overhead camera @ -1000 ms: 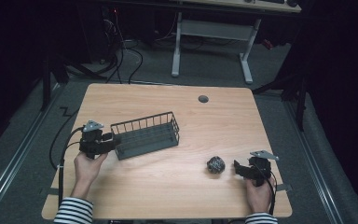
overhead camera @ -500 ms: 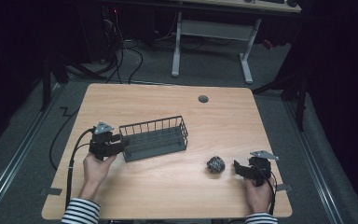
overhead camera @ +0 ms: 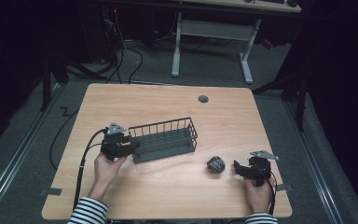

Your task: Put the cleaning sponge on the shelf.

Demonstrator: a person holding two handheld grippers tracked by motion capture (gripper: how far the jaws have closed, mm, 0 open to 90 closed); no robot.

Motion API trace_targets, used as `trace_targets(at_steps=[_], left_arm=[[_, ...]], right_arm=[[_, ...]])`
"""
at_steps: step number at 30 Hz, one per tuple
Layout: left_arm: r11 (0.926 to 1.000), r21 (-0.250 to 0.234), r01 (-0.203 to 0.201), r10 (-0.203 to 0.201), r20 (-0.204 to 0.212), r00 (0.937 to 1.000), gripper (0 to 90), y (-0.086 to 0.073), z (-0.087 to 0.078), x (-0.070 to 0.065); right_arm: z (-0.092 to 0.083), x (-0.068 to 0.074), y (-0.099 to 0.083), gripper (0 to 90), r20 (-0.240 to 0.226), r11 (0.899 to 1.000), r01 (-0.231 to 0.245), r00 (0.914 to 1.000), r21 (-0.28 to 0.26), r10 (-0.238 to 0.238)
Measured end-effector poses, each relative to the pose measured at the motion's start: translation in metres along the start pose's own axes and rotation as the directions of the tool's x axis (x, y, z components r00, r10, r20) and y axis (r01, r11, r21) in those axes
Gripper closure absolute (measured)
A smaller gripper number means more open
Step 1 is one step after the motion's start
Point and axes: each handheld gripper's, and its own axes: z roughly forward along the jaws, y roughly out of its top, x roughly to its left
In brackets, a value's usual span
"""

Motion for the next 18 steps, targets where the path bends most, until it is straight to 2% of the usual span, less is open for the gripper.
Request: trace_targets(at_steps=[5,9,12,18], left_arm=[[0.9999,0.007,-0.009,0.009,-0.021,0.9997,49.2,0.002,0.001,-0.003],[0.9996,-0.018,0.021,-0.021,-0.003,0.9998,36.9,0.004,-0.002,0.001],[0.9979,-0.056,0.033,-0.033,-0.001,0.9995,32.9,0.007,-0.012,0.004],[0.9969,-0.071,0.035,-0.035,-0.005,0.9994,29.7,0.006,-0.025,0.009]], right_arm=[[0.000,0.000,0.000,15.4,0.002,1.000,-0.001,1.0000,-0.001,0.001],[0.000,0.000,0.000,15.4,0.002,1.000,-0.001,1.0000,0.000,0.001],[0.000,0.000,0.000,15.4,0.002,1.000,-0.001,1.0000,0.000,0.001],[0.000,0.000,0.000,15.4,0.002,1.000,-0.001,1.0000,0.000,0.001]])
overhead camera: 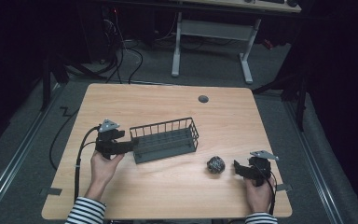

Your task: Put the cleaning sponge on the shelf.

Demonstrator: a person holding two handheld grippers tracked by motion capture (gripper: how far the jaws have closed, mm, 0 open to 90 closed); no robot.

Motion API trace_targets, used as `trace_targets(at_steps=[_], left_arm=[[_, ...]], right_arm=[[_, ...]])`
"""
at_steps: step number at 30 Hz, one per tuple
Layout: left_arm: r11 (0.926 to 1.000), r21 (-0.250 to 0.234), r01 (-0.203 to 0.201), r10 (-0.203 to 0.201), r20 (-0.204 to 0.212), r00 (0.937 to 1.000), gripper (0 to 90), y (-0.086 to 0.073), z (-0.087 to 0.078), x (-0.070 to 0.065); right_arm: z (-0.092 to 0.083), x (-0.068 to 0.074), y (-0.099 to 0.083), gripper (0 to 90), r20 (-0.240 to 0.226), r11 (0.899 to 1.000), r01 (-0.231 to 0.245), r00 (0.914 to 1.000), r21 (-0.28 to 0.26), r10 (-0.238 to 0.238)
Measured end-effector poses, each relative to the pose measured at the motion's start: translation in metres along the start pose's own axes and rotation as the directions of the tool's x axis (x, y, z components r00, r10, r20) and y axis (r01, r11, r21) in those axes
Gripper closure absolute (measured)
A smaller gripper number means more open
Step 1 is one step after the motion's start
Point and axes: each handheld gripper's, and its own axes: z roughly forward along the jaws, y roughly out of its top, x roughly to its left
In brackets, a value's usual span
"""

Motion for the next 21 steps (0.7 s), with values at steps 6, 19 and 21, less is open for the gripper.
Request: trace_targets(at_steps=[6,19,21], left_arm=[[0.9999,-0.015,0.009,-0.010,-0.022,0.9997,29.3,-0.013,-0.016,0.012],[0.9995,0.012,0.031,-0.029,-0.115,0.9929,28.2,-0.054,-0.028,0.035],[0.9993,0.013,0.034,-0.032,-0.120,0.9923,28.1,-0.057,-0.028,0.036]], right_arm=[[0.000,0.000,0.000,16.1,-0.003,1.000,0.000,1.0000,-0.001,0.000],[0.000,0.000,0.000,16.2,-0.005,1.000,0.004,1.0000,0.000,-0.004],[0.000,0.000,0.000,16.2,-0.005,1.000,0.004,1.0000,0.000,-0.004]])
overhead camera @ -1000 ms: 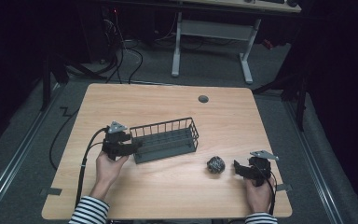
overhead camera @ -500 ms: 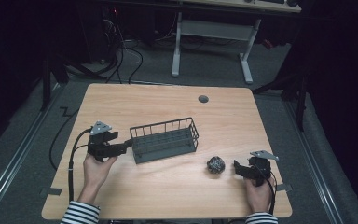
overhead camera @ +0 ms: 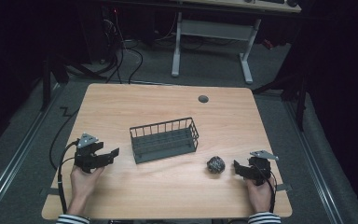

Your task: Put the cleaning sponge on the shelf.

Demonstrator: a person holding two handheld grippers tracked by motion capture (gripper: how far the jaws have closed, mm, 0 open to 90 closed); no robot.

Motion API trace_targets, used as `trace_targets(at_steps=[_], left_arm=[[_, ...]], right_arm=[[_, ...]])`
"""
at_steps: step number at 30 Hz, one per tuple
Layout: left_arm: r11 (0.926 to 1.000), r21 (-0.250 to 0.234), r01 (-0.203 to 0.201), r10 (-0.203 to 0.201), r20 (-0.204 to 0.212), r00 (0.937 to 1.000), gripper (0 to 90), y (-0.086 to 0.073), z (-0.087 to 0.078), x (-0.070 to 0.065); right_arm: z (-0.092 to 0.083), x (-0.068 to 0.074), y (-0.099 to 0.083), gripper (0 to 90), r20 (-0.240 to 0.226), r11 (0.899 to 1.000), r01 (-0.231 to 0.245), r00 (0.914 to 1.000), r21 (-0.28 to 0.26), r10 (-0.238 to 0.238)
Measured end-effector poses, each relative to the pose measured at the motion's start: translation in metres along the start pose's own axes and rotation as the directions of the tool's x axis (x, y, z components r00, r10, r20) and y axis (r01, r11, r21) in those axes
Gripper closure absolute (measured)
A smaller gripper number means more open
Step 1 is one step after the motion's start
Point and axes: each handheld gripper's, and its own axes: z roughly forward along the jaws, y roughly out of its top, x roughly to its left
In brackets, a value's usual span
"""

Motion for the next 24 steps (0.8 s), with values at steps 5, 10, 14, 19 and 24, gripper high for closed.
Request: trace_targets(at_steps=[5,10,14,19,24], left_arm=[[0.9997,0.023,0.003,-0.002,-0.036,0.9993,27.1,-0.014,0.005,0.005],[0.9988,0.024,0.043,-0.041,-0.084,0.9956,26.3,-0.030,0.008,0.015],[0.9983,0.033,0.049,-0.045,-0.107,0.9932,25.9,-0.037,0.011,0.018],[0.9982,0.048,0.036,-0.030,-0.132,0.9908,25.6,-0.040,0.013,0.019],[0.9969,0.066,0.044,-0.034,-0.142,0.9892,24.2,-0.043,0.018,0.020]], right_arm=[[-0.001,0.001,-0.001,18.4,-0.016,1.000,0.014,0.9998,-0.006,-0.014],[-0.003,0.002,-0.002,22.0,-0.034,1.000,0.028,0.9990,-0.009,-0.028],[-0.004,0.003,-0.004,24.6,-0.043,0.999,0.037,0.9983,-0.019,-0.038],[-0.006,0.004,-0.005,26.4,-0.046,0.999,0.045,0.9979,-0.019,-0.046],[-0.009,0.001,-0.008,26.6,-0.065,0.999,0.026,0.9975,-0.024,-0.027]])
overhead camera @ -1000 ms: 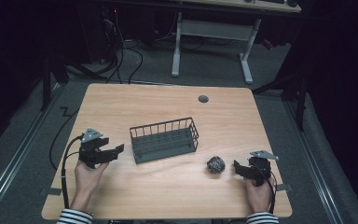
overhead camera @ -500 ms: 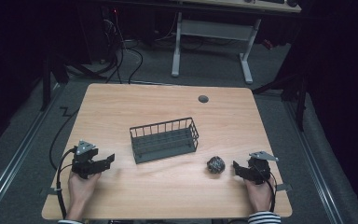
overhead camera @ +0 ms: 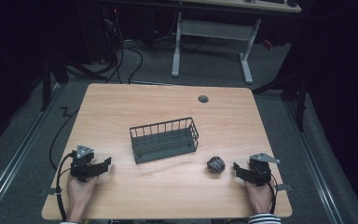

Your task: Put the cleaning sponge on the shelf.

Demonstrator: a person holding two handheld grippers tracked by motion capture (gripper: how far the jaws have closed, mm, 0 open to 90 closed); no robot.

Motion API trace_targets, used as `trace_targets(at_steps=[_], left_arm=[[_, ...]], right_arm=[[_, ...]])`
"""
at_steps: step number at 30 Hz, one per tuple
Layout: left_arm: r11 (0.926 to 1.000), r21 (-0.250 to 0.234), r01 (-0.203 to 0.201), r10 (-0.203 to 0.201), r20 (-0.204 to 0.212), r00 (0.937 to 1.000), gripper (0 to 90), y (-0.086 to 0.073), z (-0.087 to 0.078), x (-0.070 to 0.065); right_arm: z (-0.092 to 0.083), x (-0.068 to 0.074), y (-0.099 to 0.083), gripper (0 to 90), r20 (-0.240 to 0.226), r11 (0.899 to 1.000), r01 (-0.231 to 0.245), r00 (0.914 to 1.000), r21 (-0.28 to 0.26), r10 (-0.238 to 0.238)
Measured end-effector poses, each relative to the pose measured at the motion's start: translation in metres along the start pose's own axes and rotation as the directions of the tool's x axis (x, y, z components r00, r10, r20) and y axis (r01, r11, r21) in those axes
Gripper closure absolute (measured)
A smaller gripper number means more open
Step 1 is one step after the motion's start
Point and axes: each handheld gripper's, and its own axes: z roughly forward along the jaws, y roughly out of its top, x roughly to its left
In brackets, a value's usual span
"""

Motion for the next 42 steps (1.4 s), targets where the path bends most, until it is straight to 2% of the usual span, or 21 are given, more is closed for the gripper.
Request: trace_targets(at_steps=[6,10,13,20,21,24,25,27,31,42], left_arm=[[0.9998,0.008,-0.016,0.016,-0.023,0.9996,23.8,-0.003,0.004,-0.001],[0.9997,-0.002,-0.026,0.026,-0.030,0.9992,23.8,-0.004,0.004,-0.001],[0.9998,-0.004,-0.018,0.018,-0.034,0.9993,23.9,-0.005,0.004,-0.001],[0.9995,0.001,-0.032,0.032,-0.051,0.9982,23.8,-0.005,0.005,-0.004],[0.9991,0.007,-0.041,0.041,-0.060,0.9973,23.8,-0.004,0.005,-0.005],[0.9992,0.007,-0.040,0.040,-0.060,0.9974,23.4,-0.004,0.005,-0.005],[0.9992,0.007,-0.040,0.040,-0.060,0.9974,23.4,-0.004,0.005,-0.005],[0.9992,0.008,-0.040,0.040,-0.059,0.9974,23.3,-0.004,0.005,-0.005],[0.9992,0.008,-0.040,0.040,-0.059,0.9974,23.2,-0.004,0.005,-0.005],[0.9992,0.006,-0.040,0.041,-0.059,0.9975,23.0,-0.004,0.005,-0.005]], right_arm=[[-0.009,-0.001,-0.003,27.3,-0.022,1.000,0.012,0.9997,-0.019,-0.013],[-0.012,0.003,-0.005,27.5,-0.049,0.999,0.030,0.9983,-0.024,-0.032],[-0.015,0.007,-0.006,27.8,-0.065,0.998,0.047,0.9967,-0.036,-0.049],[-0.024,0.023,-0.008,27.5,-0.121,0.993,0.103,0.9867,-0.051,-0.108],[-0.027,0.030,-0.008,26.6,-0.137,0.992,0.121,0.9825,-0.047,-0.127],[-0.029,0.036,-0.007,25.5,-0.155,0.990,0.131,0.9782,-0.057,-0.138],[-0.031,0.043,-0.005,24.5,-0.176,0.987,0.144,0.9723,-0.067,-0.154],[-0.032,0.047,-0.003,24.1,-0.184,0.986,0.153,0.9693,-0.072,-0.164],[-0.027,0.062,0.006,22.3,-0.209,0.977,0.200,0.9547,-0.076,-0.211],[-0.001,0.074,0.023,20.3,-0.234,0.974,0.224,0.9461,-0.026,-0.224]])
